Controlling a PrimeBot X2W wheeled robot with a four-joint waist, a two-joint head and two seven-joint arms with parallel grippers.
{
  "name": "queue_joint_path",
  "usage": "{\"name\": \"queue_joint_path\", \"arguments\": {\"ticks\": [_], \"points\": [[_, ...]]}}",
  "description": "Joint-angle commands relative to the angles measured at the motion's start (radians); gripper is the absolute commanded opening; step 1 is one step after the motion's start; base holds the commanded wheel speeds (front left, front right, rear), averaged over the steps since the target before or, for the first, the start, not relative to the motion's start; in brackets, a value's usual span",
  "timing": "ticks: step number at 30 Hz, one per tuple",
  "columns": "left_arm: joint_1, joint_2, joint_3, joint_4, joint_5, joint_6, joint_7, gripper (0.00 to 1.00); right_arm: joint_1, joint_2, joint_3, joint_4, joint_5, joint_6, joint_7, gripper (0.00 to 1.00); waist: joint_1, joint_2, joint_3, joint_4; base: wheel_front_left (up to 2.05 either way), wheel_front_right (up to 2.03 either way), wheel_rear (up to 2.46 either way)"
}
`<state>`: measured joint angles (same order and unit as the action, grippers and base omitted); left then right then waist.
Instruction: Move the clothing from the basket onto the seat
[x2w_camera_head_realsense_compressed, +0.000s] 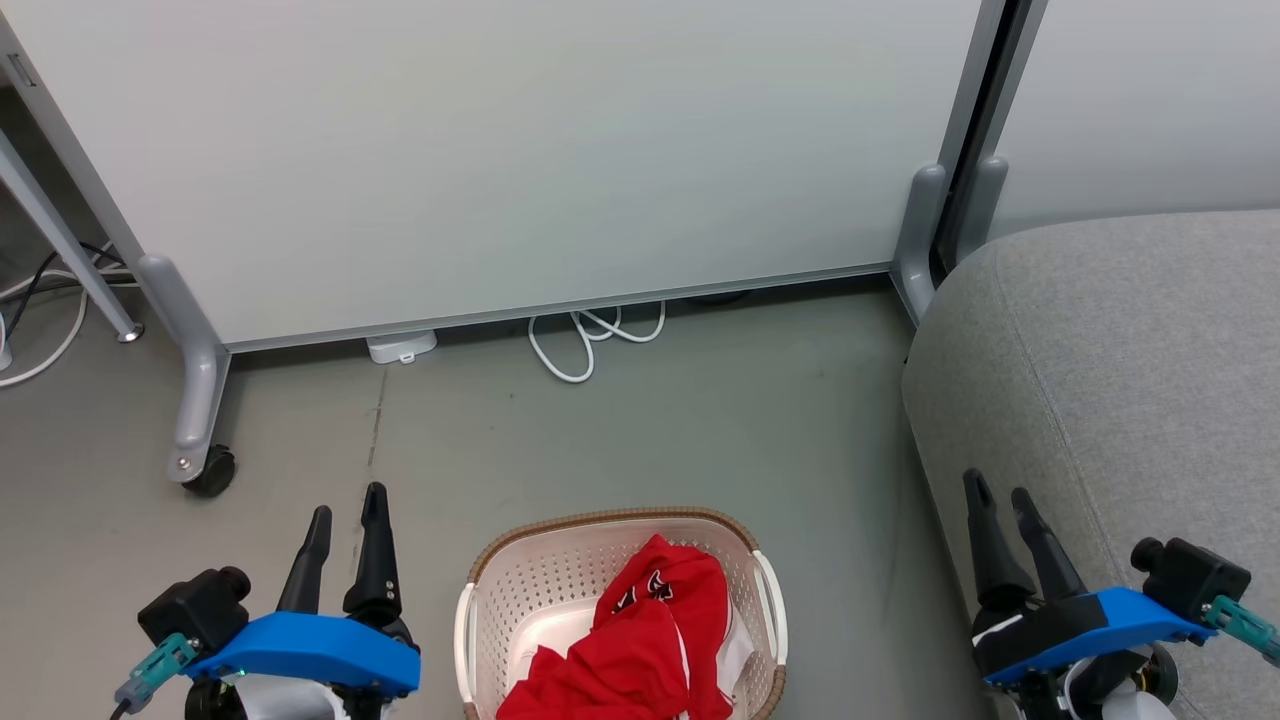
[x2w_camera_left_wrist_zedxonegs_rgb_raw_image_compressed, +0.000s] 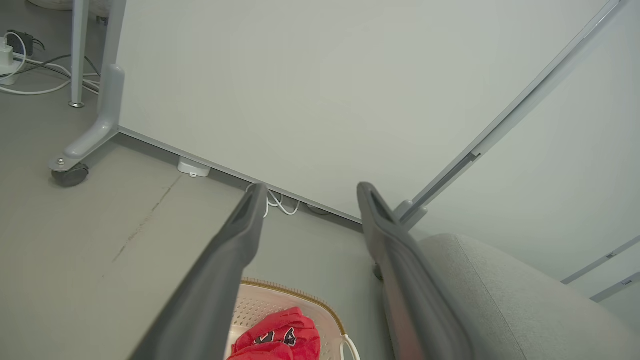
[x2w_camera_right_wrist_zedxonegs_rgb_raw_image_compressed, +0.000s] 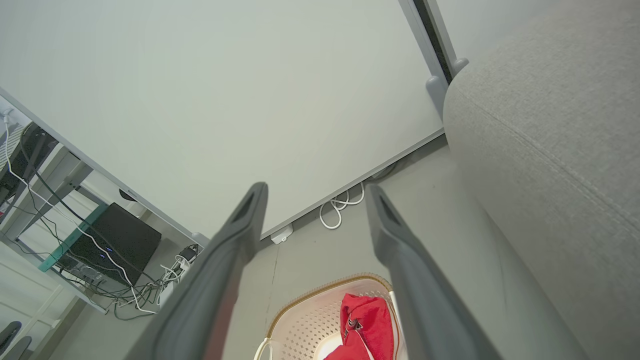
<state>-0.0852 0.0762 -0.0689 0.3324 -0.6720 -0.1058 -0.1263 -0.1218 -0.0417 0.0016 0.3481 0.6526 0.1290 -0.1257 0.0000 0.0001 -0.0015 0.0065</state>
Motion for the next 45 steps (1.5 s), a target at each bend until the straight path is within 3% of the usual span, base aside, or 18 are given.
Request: {"name": "queue_joint_path", "arguments": {"ticks": [1,45], "points": [[-0.025,0.008,-0.002,-0.004,0.023,-0.005,-0.008,1.0,-0.025,-0.008,0.004,-0.005,-0.024,0.002,-0.008,1.0,0.0,-0.0001,0.0,0.0,0.0,0.0,0.0],[-0.047,0.0,-0.032,0.082,0.305,-0.026,-0.109,1.0,-0.046,-0.011,0.013,0.047,-0.449,0.002,-0.083,1.0,0.0,-0.0001,-0.005,-0.001,0.0,0.0,0.0]]}}
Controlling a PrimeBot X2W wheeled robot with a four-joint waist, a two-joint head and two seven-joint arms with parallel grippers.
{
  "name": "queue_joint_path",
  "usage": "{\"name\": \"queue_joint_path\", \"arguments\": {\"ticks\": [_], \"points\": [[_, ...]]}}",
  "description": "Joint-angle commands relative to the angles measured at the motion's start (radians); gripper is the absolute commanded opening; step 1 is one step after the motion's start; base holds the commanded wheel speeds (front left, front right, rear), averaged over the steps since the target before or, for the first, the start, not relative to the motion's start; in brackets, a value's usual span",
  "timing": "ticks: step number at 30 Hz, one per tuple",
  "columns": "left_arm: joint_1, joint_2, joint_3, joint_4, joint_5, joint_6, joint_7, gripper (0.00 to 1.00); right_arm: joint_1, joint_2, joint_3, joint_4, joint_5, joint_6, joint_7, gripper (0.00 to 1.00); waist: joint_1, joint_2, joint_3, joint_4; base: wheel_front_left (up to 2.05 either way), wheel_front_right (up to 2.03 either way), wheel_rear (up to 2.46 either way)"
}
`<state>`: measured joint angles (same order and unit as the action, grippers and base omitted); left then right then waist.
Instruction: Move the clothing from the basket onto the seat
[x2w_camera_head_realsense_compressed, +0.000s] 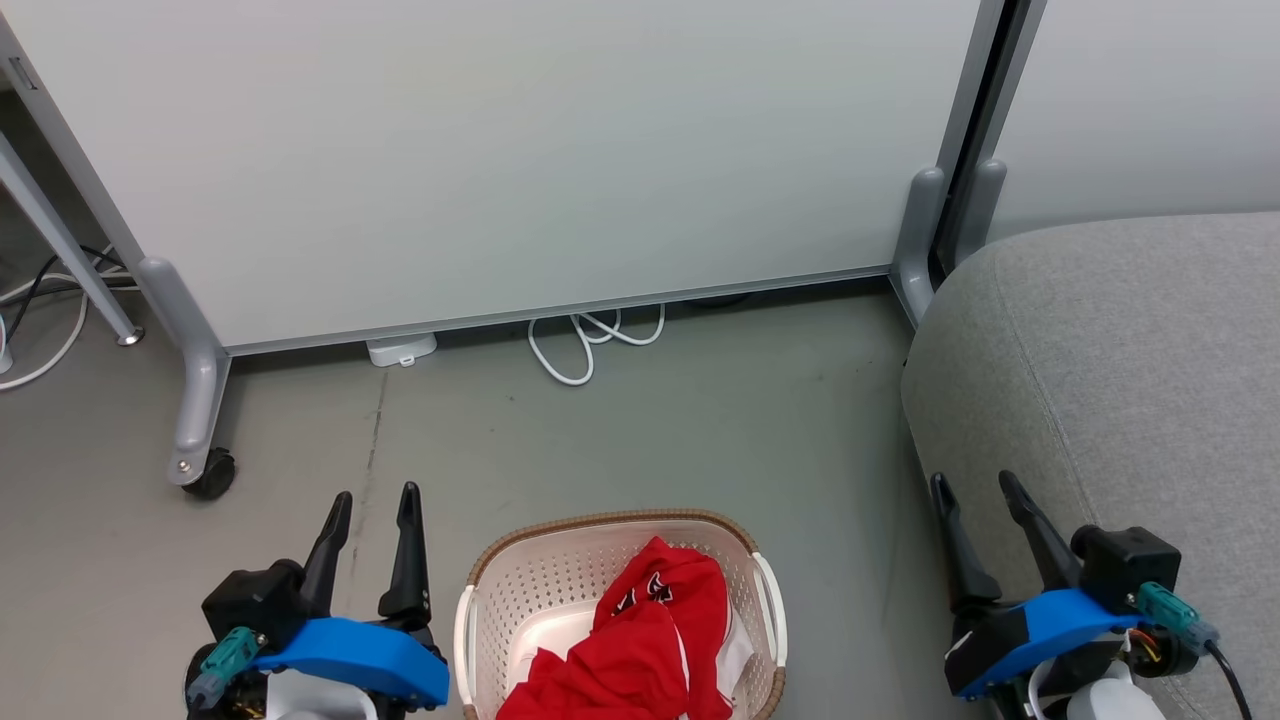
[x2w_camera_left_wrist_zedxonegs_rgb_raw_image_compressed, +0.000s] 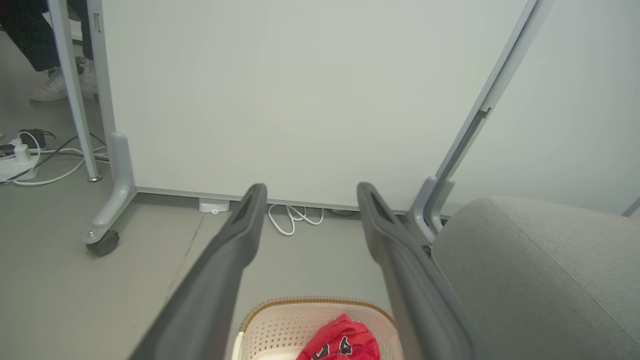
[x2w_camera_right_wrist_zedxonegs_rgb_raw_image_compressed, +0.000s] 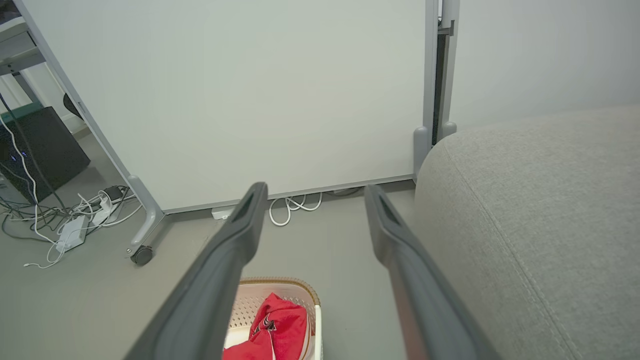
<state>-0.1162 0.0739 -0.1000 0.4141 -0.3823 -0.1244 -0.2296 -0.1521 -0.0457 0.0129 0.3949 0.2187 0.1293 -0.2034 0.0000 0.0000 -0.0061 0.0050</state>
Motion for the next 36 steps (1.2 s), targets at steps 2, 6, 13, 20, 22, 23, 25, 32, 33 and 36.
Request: {"name": "queue_joint_path", "arguments": {"ticks": [2,6,13,20,22,23,25,32,33,36], "points": [[-0.017,0.003,-0.002,0.002,0.024,-0.008,-0.01,1.0,-0.016,-0.007,0.003,0.002,-0.031,0.002,-0.009,1.0,0.0,0.0,0.0,0.0,0.0,0.0,0.0],[-0.018,0.005,-0.005,0.007,0.045,-0.008,-0.018,1.0,-0.017,-0.007,0.004,0.005,-0.059,0.002,-0.013,1.0,0.0,0.0,-0.001,-0.001,0.0,0.0,0.0],[-0.02,0.008,-0.009,0.014,0.087,-0.009,-0.03,1.0,-0.019,-0.007,0.007,0.013,-0.106,0.002,-0.023,1.0,0.0,0.0,0.0,-0.003,0.0,0.0,0.0],[-0.021,0.009,-0.013,0.018,0.108,-0.009,-0.037,1.0,-0.024,-0.007,0.008,0.018,-0.131,0.002,-0.032,1.0,0.0,0.0,0.001,-0.002,0.0,0.0,0.0],[-0.021,0.008,-0.013,0.018,0.107,-0.009,-0.037,1.0,-0.023,-0.007,0.008,0.018,-0.129,0.002,-0.033,1.0,0.0,0.0,0.001,-0.002,0.0,0.0,0.0],[-0.021,0.008,-0.013,0.018,0.107,-0.009,-0.037,1.0,-0.023,-0.007,0.008,0.018,-0.128,0.002,-0.033,1.0,0.0,0.0,0.002,-0.002,0.0,0.0,0.0],[-0.02,0.009,-0.014,0.018,0.105,-0.009,-0.037,1.0,-0.024,-0.007,0.009,0.019,-0.126,0.002,-0.034,1.0,0.0,0.0,0.002,-0.002,0.0,0.0,0.0],[-0.02,0.011,-0.017,0.017,0.098,-0.009,-0.037,1.0,-0.024,-0.007,0.009,0.02,-0.122,0.002,-0.035,1.0,0.0,0.0,0.005,-0.002,0.0,0.0,0.0],[-0.02,0.011,-0.018,0.017,0.098,-0.009,-0.037,1.0,-0.024,-0.007,0.009,0.02,-0.122,0.002,-0.036,1.0,0.0,0.0,0.006,-0.002,0.0,0.0,0.0],[-0.018,0.01,-0.02,0.018,0.09,-0.009,-0.037,1.0,-0.03,-0.007,0.018,0.016,-0.116,0.002,-0.035,1.0,0.0,0.0,0.016,-0.009,0.0,0.0,0.0]]}}
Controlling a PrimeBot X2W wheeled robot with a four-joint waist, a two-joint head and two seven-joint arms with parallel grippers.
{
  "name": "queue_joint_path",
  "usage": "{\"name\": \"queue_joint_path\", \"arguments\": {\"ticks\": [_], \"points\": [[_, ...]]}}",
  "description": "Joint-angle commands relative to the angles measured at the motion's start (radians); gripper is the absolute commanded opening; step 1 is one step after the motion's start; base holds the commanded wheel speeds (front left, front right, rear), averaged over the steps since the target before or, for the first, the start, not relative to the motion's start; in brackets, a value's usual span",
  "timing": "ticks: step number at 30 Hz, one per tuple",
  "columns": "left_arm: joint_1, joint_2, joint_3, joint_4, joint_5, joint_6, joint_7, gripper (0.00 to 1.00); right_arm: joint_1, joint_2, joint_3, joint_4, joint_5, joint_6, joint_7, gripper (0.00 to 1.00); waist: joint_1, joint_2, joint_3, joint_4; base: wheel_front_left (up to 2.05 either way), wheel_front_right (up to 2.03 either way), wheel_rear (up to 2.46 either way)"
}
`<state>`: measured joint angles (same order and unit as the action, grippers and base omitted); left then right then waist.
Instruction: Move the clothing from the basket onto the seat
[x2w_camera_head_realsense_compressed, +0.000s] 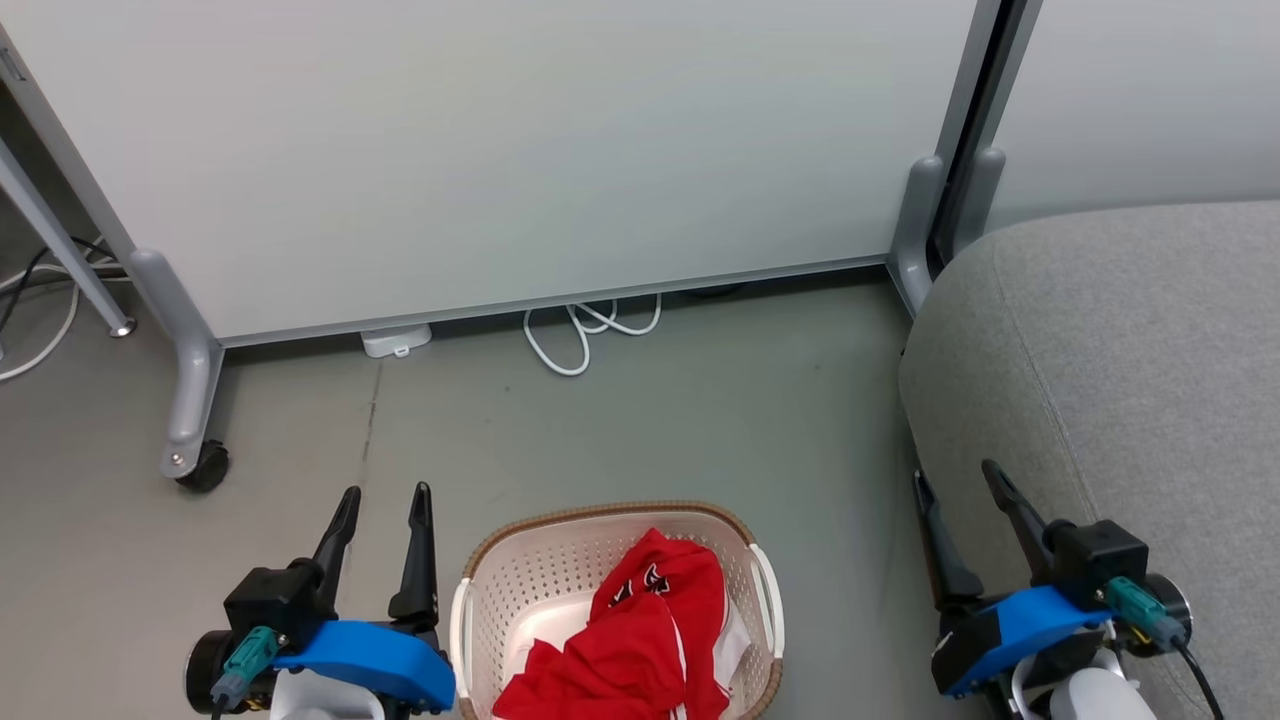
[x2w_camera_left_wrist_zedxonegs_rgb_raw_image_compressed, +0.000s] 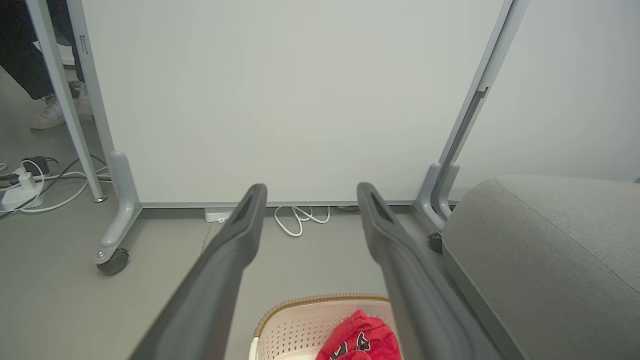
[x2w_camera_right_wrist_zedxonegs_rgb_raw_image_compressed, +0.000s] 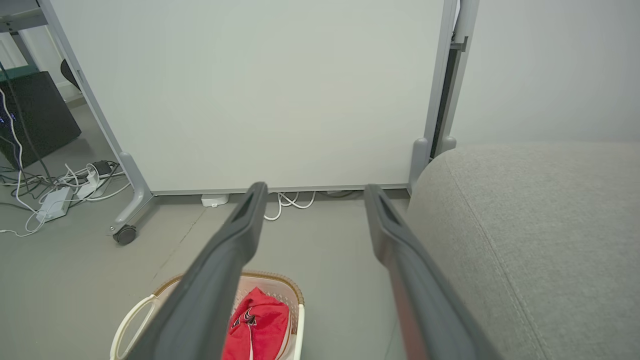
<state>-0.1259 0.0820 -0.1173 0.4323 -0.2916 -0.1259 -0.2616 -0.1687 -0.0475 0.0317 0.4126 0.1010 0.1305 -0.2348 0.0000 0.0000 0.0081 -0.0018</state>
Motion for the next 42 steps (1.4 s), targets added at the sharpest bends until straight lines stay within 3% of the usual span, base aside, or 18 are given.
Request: {"name": "queue_joint_path", "arguments": {"ticks": [1,8,18,29,42], "points": [[-0.011,0.002,-0.005,0.002,-0.003,-0.008,-0.005,1.0,-0.016,-0.005,0.004,-0.005,0.004,0.0,-0.002,1.0,0.0,0.0,0.009,-0.008,0.0,0.0,0.0],[-0.054,0.025,-0.04,0.056,-0.01,-0.008,-0.005,1.0,-0.074,-0.005,0.057,-0.045,0.03,0.0,0.003,1.0,0.0,0.0,0.11,-0.076,0.0,0.0,0.0],[-0.221,0.086,-0.152,0.22,-0.033,-0.005,-0.004,1.0,-0.229,-0.004,0.124,-0.142,0.039,0.0,0.001,1.0,0.0,0.0,0.387,-0.204,0.0,0.0,0.0],[-0.434,0.163,-0.301,0.403,-0.066,-0.005,-0.001,1.0,-0.358,-0.003,0.188,-0.255,0.082,0.0,-0.011,1.0,0.0,0.0,0.657,-0.297,0.0,0.0,0.0],[-0.556,0.278,-0.415,0.583,-0.084,-0.004,0.036,1.0,-0.388,-0.003,0.239,-0.293,0.146,0.0,-0.027,1.0,0.0,0.0,0.827,-0.364,0.0,0.0,0.0]]}}
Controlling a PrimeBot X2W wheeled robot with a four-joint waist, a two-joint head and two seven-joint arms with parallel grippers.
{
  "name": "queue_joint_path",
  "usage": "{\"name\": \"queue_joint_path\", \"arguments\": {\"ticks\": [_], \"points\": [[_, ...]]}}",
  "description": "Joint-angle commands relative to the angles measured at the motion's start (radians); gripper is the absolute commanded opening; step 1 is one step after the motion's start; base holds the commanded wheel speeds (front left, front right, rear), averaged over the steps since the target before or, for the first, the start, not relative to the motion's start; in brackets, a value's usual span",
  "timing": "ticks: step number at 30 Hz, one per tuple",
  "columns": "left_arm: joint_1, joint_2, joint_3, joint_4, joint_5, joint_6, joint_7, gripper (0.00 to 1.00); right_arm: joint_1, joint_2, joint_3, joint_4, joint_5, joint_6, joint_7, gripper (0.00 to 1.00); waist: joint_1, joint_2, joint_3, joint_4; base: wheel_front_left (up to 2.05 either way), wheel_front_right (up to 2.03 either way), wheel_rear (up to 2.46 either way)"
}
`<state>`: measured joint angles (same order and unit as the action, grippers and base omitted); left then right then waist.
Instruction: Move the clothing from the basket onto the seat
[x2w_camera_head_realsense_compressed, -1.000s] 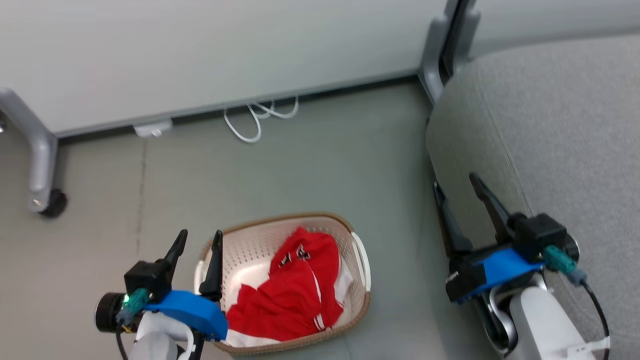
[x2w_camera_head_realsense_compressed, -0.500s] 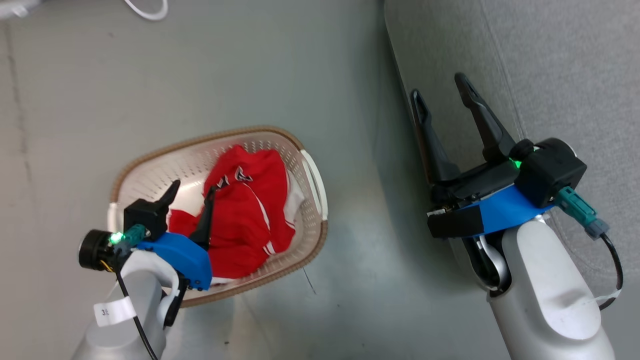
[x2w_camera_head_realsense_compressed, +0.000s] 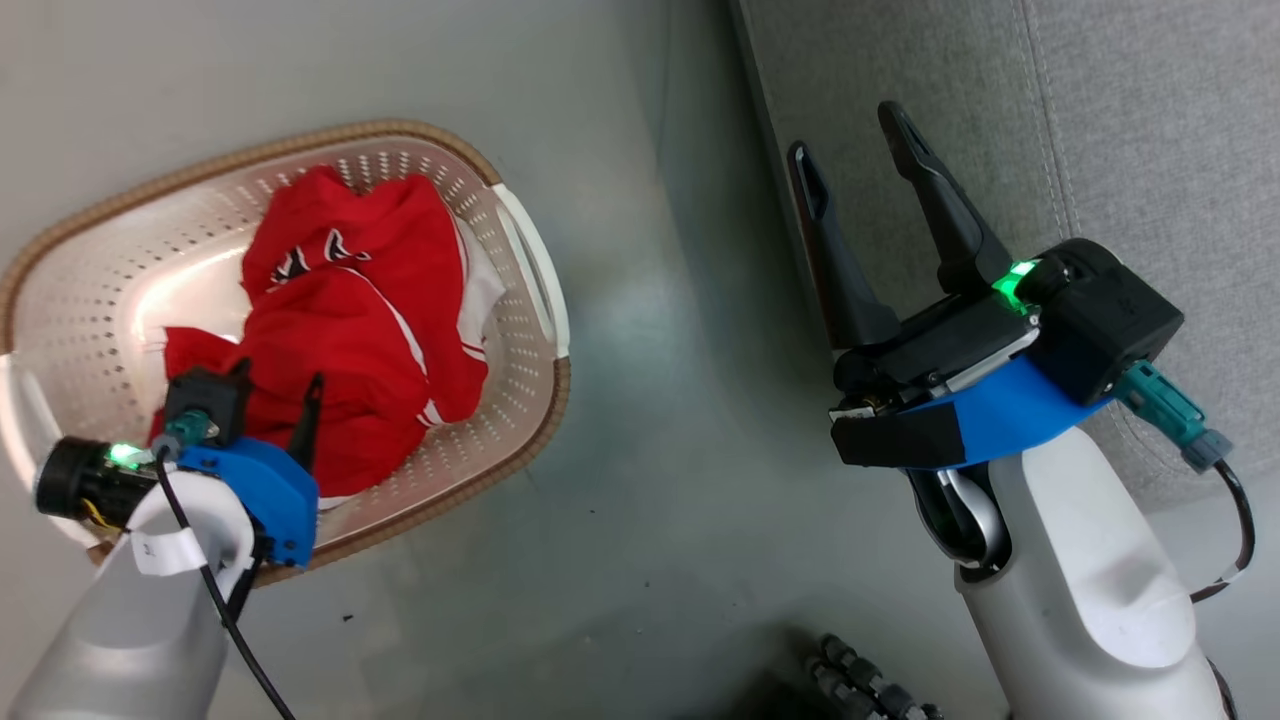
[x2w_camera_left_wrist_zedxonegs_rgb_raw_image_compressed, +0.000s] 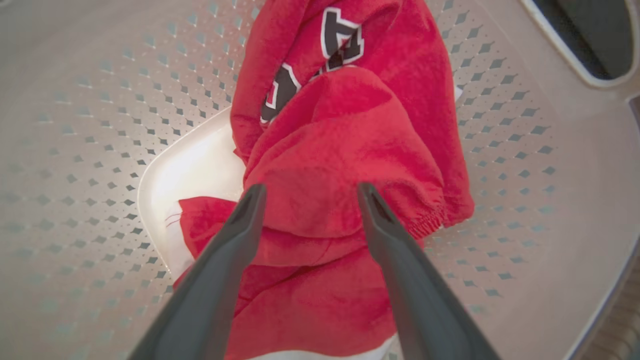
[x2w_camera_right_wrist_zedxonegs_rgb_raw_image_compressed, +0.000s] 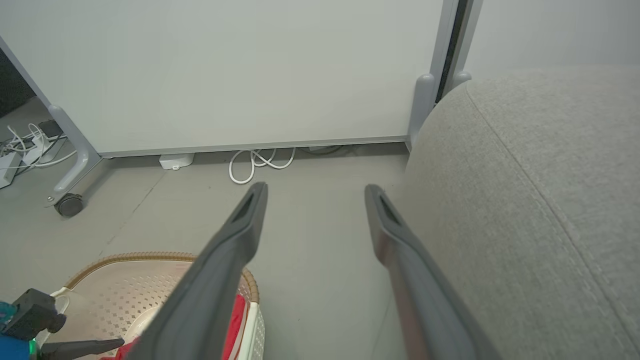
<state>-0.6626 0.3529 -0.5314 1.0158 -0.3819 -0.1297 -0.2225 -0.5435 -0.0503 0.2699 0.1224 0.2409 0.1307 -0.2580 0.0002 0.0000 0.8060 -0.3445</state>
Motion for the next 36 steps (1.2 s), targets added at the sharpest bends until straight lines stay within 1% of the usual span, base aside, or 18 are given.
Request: {"name": "queue_joint_path", "arguments": {"ticks": [1,6,12,16,18,20,24,26,31,36], "points": [[-0.03,0.013,-0.003,0.009,0.01,0.003,-0.006,1.0,-0.014,0.0,0.002,-0.002,0.012,0.0,-0.005,1.0,-0.0002,0.0,0.038,-0.023,0.0,0.0,0.0],[-0.086,0.04,-0.019,0.058,0.037,0.031,0.005,1.0,-0.024,0.0,0.013,-0.001,0.026,0.0,-0.008,1.0,-0.0002,0.0,0.081,-0.032,0.0,0.0,0.0],[-0.144,0.049,-0.051,0.094,0.074,0.066,0.015,1.0,-0.029,0.0,0.027,-0.009,0.043,0.0,-0.009,1.0,-0.0002,0.0,0.11,-0.038,0.0,0.0,0.0],[-0.179,0.054,-0.07,0.106,0.102,0.117,0.007,1.0,-0.03,0.0,0.031,-0.014,0.048,0.0,-0.009,1.0,-0.0002,0.0,0.119,-0.037,0.0,0.0,0.0],[-0.189,0.05,-0.073,0.111,0.107,0.132,0.003,1.0,-0.032,0.0,0.034,-0.014,0.052,0.0,-0.009,1.0,-0.0002,0.0,0.121,-0.036,0.0,0.0,0.0],[-0.194,0.045,-0.074,0.12,0.099,0.126,0.008,1.0,-0.034,0.0,0.036,-0.015,0.052,0.0,-0.009,1.0,-0.0002,0.0,0.122,-0.036,0.0,0.0,0.0],[-0.211,0.04,-0.079,0.136,0.084,0.084,0.032,1.0,-0.033,0.0,0.04,-0.018,0.056,0.0,-0.009,1.0,-0.0002,0.0,0.128,-0.035,0.0,0.0,0.0],[-0.218,0.042,-0.082,0.144,0.083,0.07,0.043,1.0,-0.033,0.0,0.041,-0.021,0.059,0.0,-0.009,1.0,-0.0002,0.0,0.133,-0.036,0.0,0.0,0.0],[-0.236,0.045,-0.086,0.157,0.077,0.066,0.054,1.0,-0.028,0.0,0.043,-0.024,0.062,0.0,-0.009,1.0,-0.0002,0.0,0.142,-0.034,0.0,0.0,0.0],[-0.253,0.037,-0.085,0.184,0.063,0.059,0.098,1.0,-0.018,0.0,0.044,-0.024,0.064,0.0,-0.009,1.0,-0.0002,0.0,0.15,-0.031,0.0,0.0,0.0]]}}
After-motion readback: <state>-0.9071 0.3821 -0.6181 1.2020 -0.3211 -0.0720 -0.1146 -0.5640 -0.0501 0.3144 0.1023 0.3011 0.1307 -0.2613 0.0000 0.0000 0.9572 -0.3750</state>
